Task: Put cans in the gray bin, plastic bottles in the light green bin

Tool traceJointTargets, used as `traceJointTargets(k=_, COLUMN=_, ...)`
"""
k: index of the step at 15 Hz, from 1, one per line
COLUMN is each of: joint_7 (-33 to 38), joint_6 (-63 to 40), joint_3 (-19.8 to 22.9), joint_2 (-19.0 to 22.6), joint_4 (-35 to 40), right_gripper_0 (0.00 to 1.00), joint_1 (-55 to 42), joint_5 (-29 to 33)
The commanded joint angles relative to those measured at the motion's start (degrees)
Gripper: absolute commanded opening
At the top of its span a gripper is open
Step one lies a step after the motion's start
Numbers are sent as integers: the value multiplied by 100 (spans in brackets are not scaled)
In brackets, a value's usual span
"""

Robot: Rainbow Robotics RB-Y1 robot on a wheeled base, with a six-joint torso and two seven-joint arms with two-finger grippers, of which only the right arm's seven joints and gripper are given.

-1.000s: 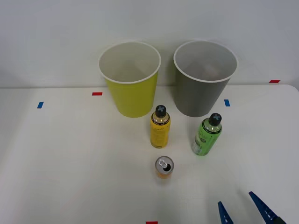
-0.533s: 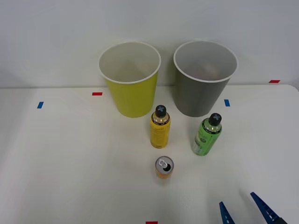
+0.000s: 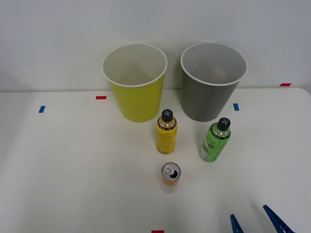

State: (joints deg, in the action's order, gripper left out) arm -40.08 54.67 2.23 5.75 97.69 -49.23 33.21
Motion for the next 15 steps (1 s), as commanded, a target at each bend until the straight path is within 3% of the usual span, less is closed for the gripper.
traceJointTargets(k=1, joint_7=-78, joint_6=132, joint_3=14, joint_2=-74, joint_4=4, right_gripper_0=100, joint_1=-60, joint_5=-7)
traceJointTargets(k=7, joint_7=-1274, joint_6=219, joint_3=260, joint_2=-223, joint_4=4, right_gripper_0=100, joint_1=-69, joint_5=-359)
traceJointTargets(k=15, joint_7=-1388, joint_6=219, joint_3=401, joint_2=-408, joint_4=-5, right_gripper_0=100, joint_1=-271, joint_5=-420)
